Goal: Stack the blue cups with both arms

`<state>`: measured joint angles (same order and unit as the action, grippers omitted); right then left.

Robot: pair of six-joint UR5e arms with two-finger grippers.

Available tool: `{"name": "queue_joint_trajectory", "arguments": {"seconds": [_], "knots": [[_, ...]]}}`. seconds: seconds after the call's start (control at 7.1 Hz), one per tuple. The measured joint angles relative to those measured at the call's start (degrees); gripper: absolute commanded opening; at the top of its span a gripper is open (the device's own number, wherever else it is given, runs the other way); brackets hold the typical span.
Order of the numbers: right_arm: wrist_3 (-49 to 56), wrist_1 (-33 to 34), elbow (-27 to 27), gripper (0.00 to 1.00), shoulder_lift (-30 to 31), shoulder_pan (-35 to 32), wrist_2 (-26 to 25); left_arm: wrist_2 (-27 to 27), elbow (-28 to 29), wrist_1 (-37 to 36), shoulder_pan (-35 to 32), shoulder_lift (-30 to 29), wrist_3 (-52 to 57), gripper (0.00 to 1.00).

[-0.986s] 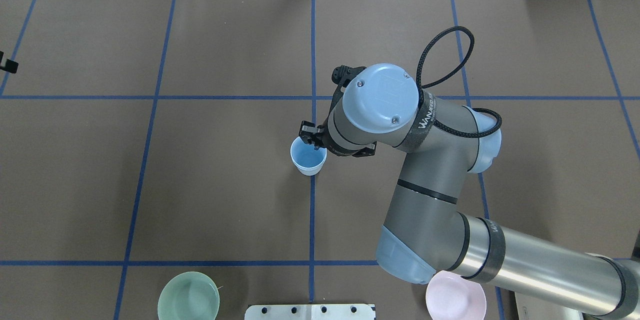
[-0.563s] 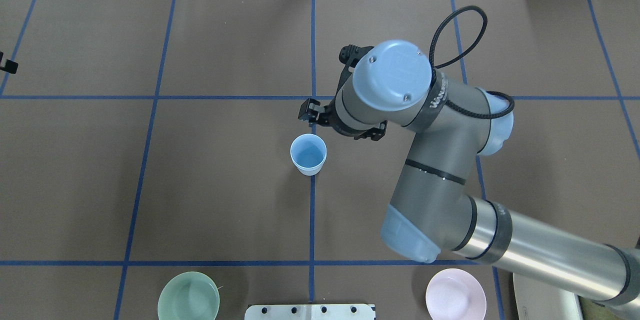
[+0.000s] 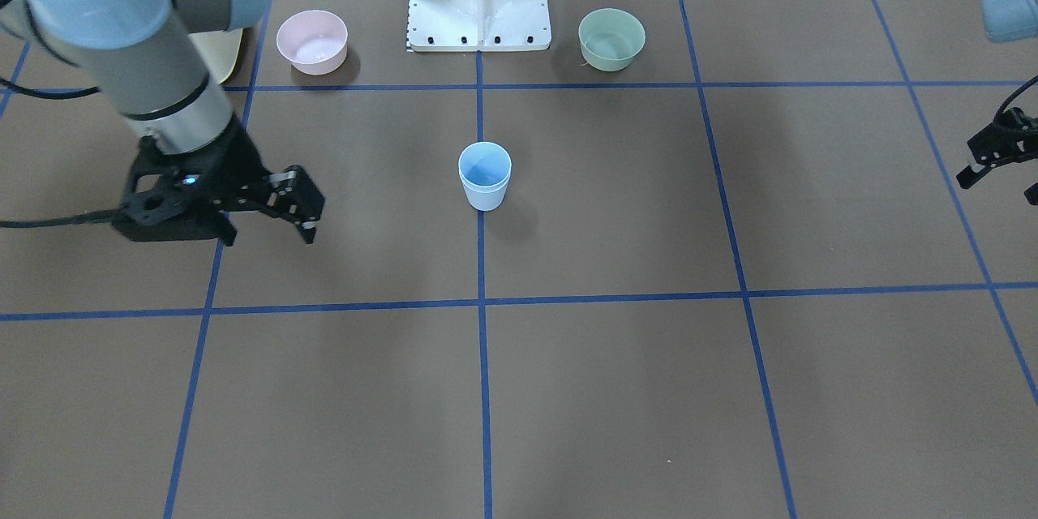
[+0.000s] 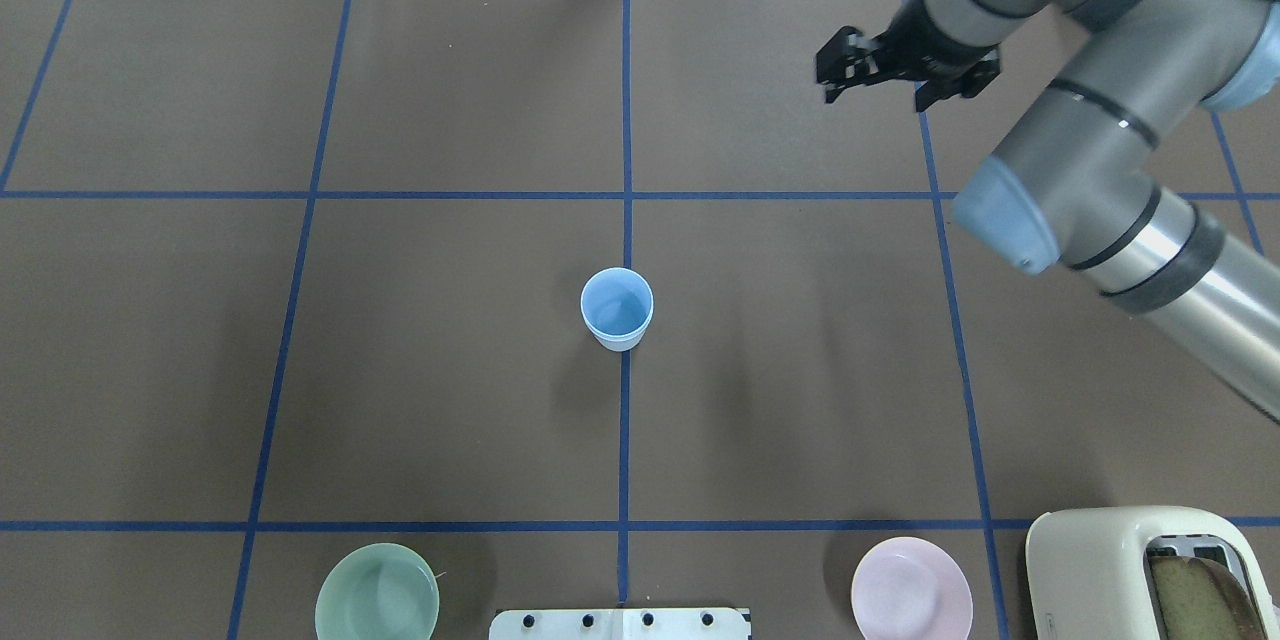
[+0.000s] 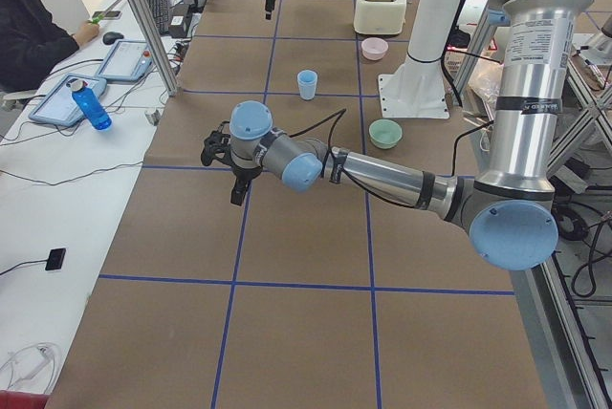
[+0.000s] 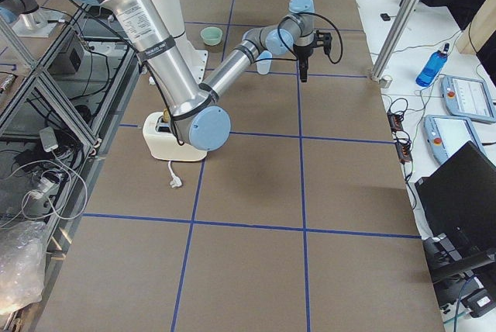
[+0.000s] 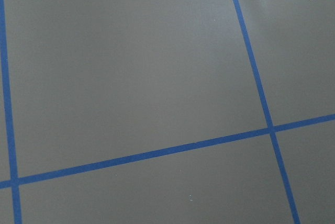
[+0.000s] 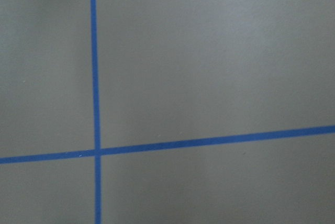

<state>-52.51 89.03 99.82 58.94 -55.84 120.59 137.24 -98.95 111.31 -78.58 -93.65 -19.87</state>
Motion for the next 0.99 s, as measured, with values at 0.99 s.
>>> {"name": "queue_joint_trajectory", "arguments": {"seconds": [0.99], "knots": [[42.4, -1.1, -13.1, 1.00, 13.2, -23.6, 12.9, 1.2, 7.0, 0.0, -6.7, 0.1, 11.3, 0.98]]}}
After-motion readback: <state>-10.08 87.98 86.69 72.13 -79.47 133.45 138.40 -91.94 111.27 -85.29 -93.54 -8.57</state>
